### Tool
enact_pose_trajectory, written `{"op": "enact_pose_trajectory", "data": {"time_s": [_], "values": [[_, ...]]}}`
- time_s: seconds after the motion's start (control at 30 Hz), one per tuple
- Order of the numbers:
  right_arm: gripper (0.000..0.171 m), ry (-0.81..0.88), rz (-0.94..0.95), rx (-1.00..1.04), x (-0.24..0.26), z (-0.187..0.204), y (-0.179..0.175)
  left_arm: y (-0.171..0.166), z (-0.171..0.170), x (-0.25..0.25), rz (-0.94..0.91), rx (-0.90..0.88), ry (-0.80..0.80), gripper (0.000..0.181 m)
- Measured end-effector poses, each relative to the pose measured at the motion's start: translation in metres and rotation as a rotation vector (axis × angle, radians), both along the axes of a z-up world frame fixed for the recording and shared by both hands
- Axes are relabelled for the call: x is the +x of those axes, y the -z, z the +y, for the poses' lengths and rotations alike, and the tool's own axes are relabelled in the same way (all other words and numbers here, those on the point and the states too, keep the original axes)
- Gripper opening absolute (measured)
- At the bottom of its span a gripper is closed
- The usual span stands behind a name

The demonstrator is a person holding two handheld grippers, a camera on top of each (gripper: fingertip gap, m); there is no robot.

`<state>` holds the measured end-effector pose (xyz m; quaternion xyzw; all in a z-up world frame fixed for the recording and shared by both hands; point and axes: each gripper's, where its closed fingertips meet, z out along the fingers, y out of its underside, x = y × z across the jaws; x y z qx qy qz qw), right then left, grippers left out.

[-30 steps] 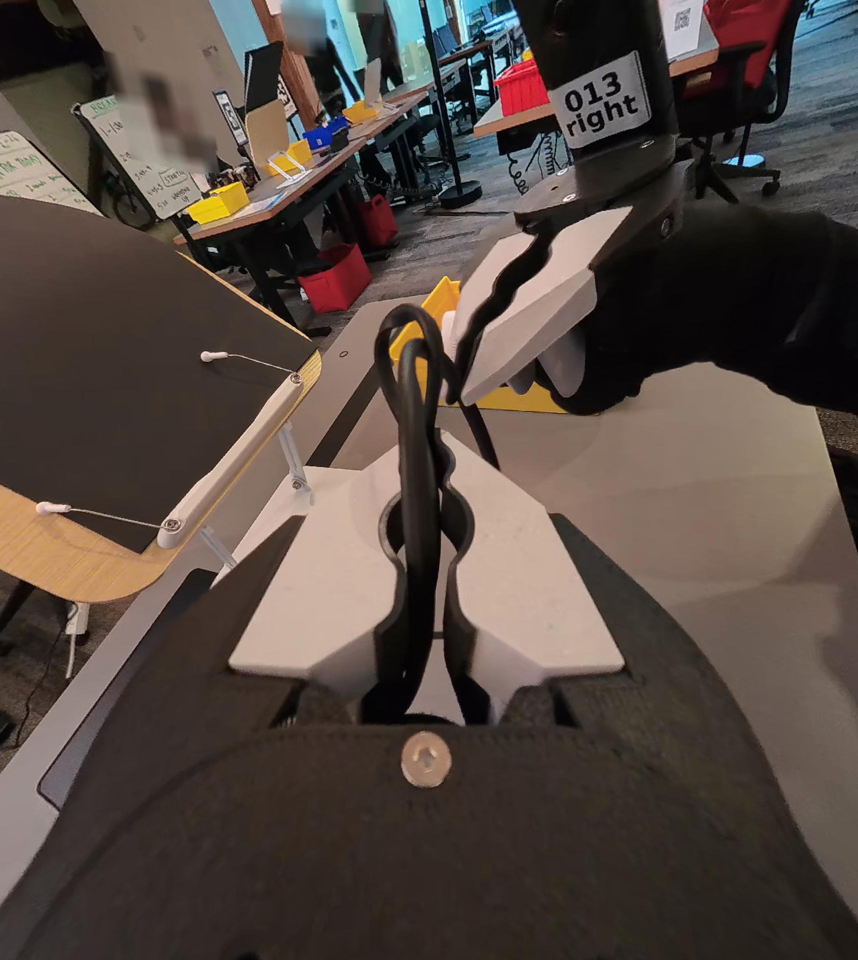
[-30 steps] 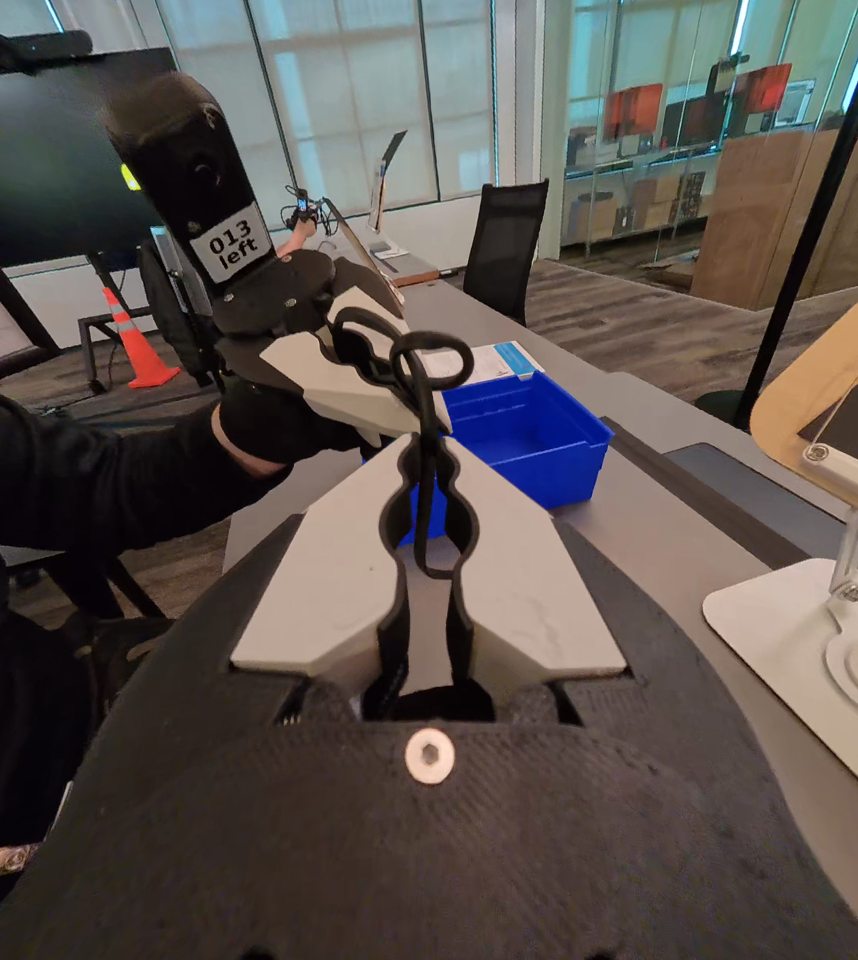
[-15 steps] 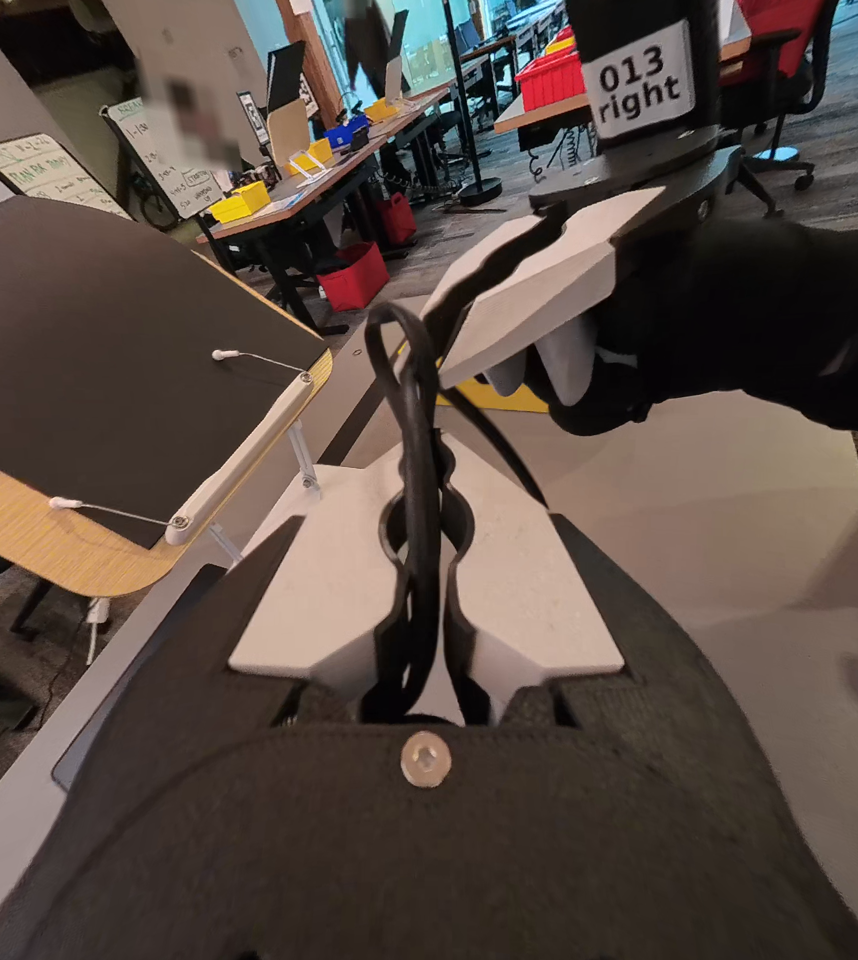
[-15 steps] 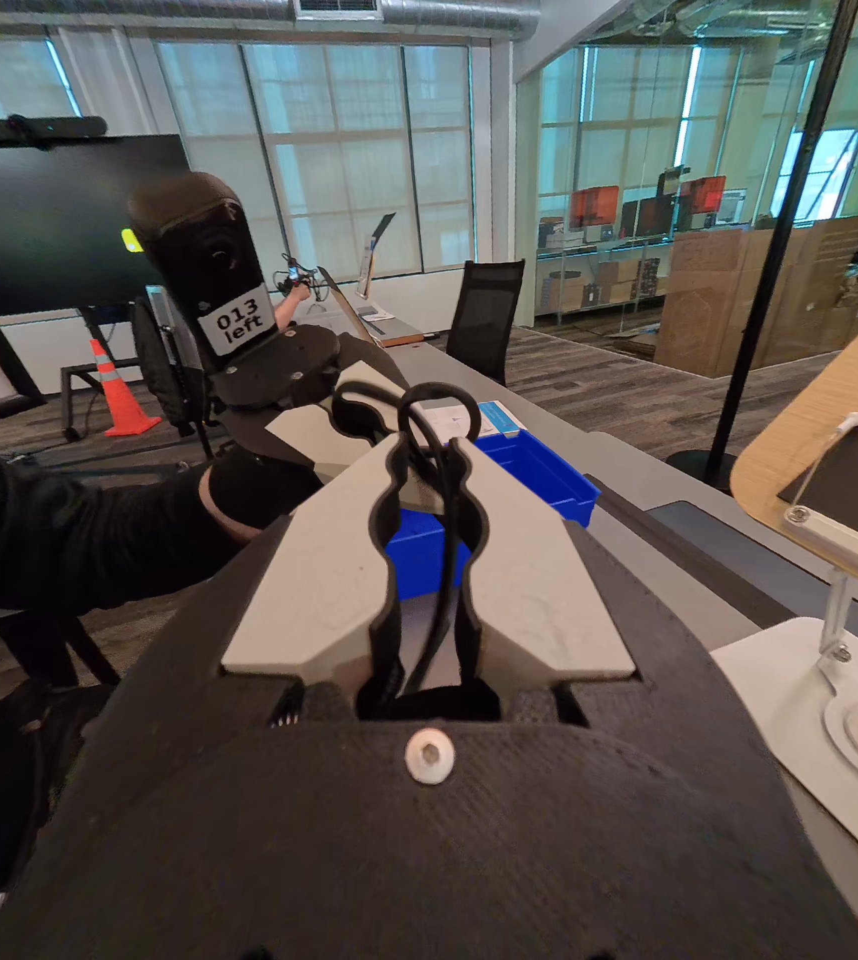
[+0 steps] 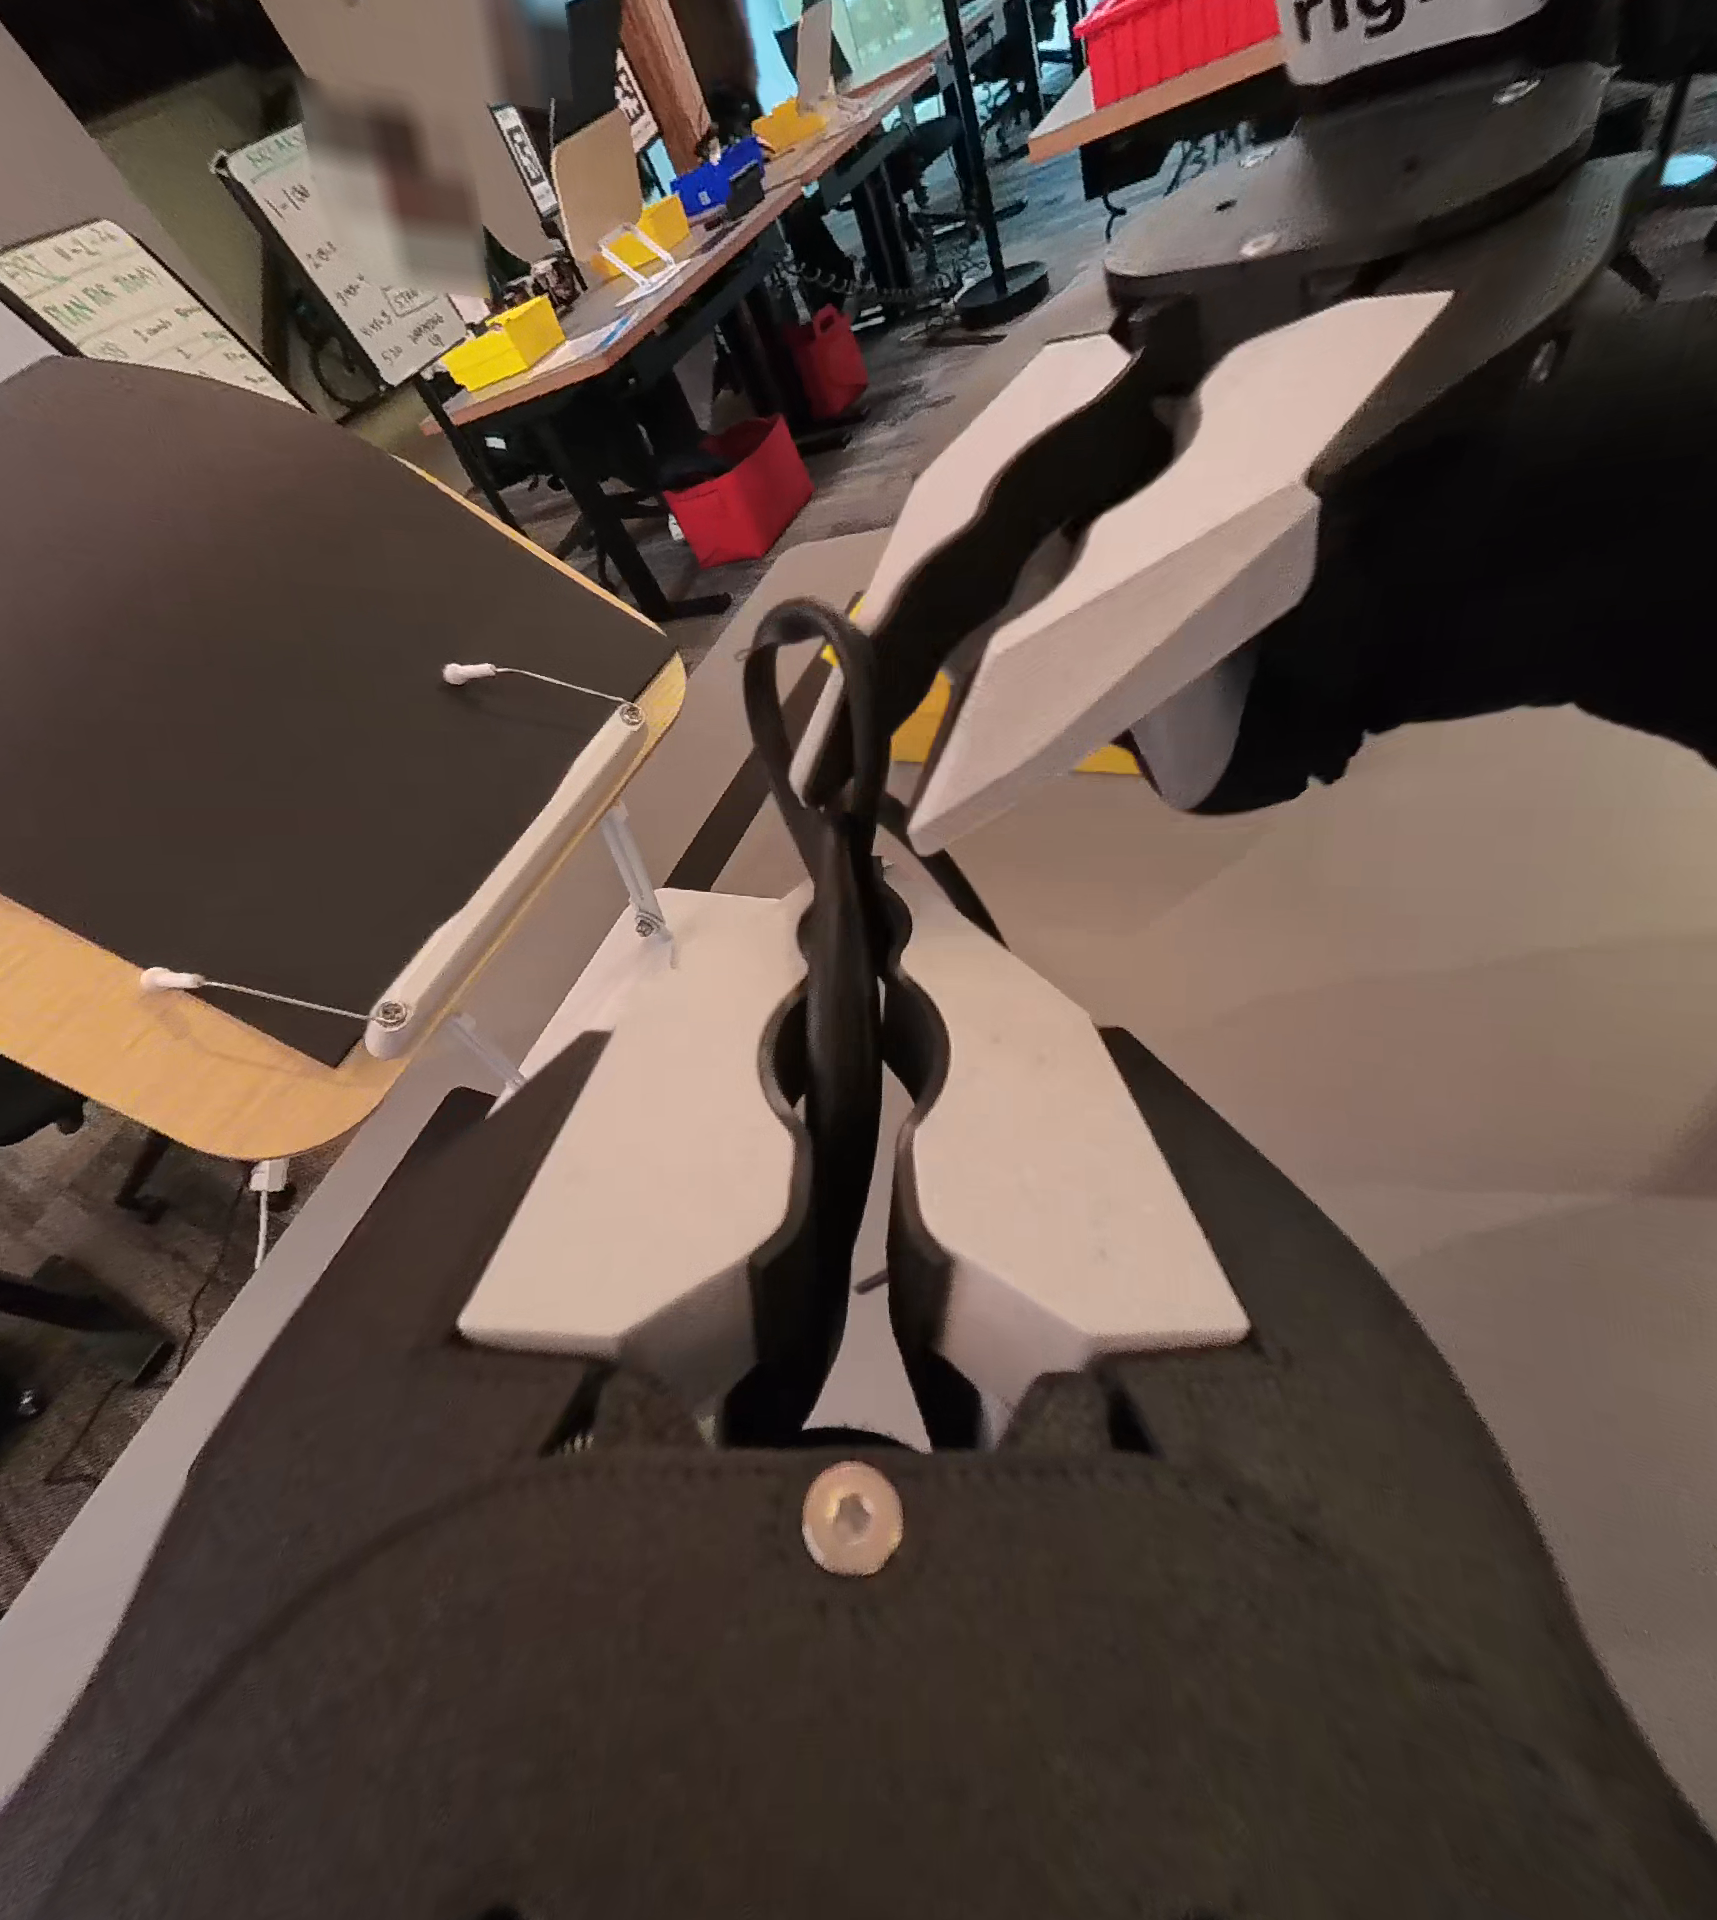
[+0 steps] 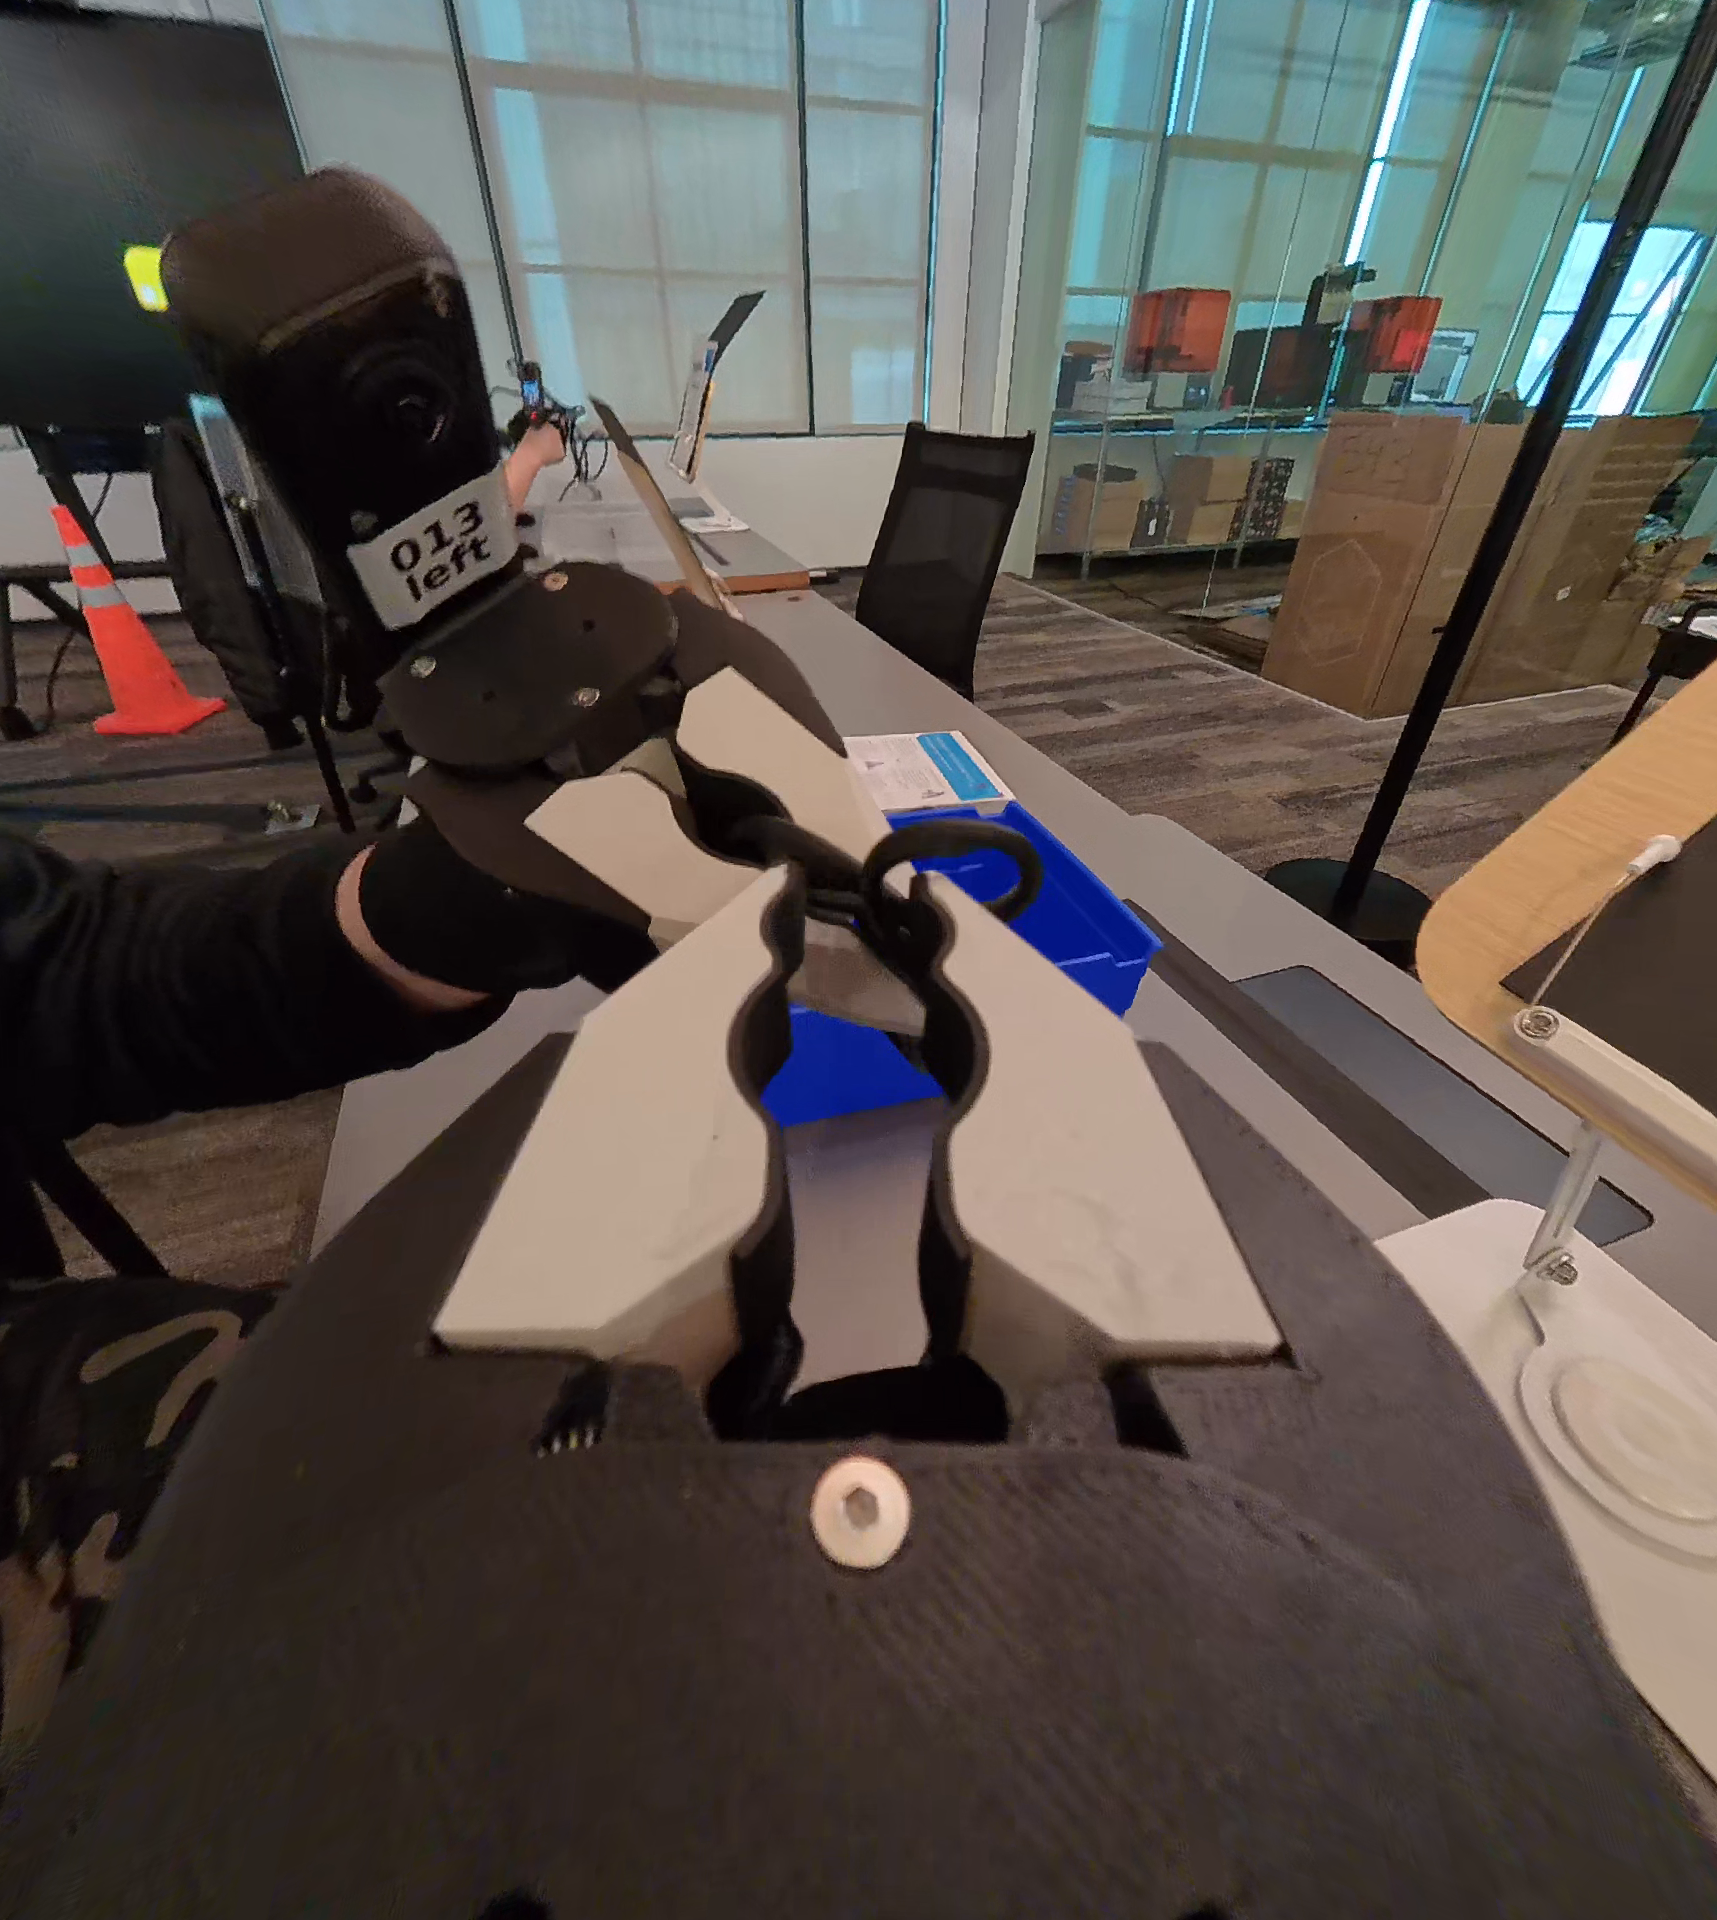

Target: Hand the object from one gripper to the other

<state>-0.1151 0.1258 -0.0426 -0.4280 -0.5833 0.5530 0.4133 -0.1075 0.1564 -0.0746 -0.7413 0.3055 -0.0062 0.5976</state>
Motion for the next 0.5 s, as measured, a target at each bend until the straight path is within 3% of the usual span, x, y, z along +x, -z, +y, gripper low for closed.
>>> {"op": "enact_pose_trajectory", "data": {"time_s": [0.17,0.33,0.37,0.5], "values": [[0.004,0.025,-0.009,0.061,0.001,0.003,0.003,0.003,-0.002,0.003,0.022,-0.012,0.015,0.001],[0.017,0.03,-0.045,0.118,0.002,0.004,0.011,0.004,-0.002,0.006,0.013,-0.022,0.035,0.0],[0.008,0.043,-0.044,0.132,0.002,0.006,0.011,0.004,-0.003,0.007,0.019,-0.026,0.04,0.0],[0.006,0.034,-0.054,0.129,0.002,0.006,0.012,0.005,-0.004,0.007,0.028,-0.033,0.044,0.0]]}}
